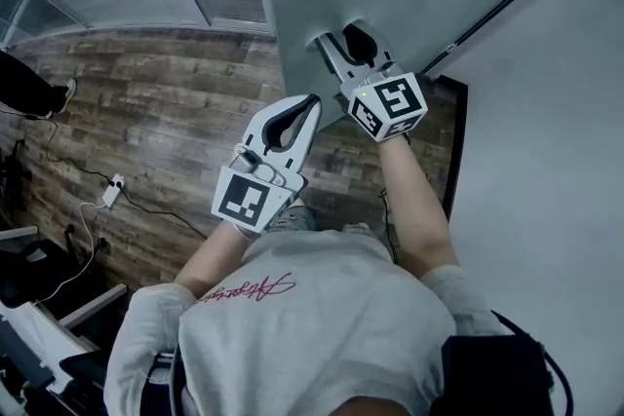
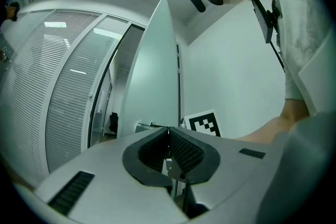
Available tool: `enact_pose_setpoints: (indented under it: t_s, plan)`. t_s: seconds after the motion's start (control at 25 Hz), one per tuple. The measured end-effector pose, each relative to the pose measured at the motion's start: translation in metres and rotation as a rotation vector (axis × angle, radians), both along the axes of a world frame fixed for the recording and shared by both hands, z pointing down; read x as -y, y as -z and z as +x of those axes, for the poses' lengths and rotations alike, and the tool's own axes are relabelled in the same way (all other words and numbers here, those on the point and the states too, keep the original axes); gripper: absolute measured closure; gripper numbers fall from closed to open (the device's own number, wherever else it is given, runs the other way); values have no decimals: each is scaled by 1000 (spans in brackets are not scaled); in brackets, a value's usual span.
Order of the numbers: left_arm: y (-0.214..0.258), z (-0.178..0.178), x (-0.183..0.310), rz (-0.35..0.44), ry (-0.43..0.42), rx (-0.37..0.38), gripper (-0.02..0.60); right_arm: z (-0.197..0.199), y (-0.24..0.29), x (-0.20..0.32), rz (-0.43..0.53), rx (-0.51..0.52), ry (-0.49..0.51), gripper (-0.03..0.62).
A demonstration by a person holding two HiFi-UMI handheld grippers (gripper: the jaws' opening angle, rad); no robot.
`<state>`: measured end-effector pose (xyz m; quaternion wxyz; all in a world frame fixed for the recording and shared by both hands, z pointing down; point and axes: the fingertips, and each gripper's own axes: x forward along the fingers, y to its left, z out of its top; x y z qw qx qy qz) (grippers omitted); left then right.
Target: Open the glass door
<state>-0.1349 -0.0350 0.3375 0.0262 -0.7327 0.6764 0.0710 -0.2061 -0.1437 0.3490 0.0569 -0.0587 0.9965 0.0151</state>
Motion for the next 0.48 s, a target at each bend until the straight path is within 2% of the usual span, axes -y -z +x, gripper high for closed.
enact_pose_setpoints:
  t_s: [0.24,0.48]
  plan:
    - [-11,45,-5,-32,8,2,563,40,0,-13,-14,-1,51,464]
    - [-11,92,-15,-30,-1,11,563,81,0,-31,-11,3,113,464]
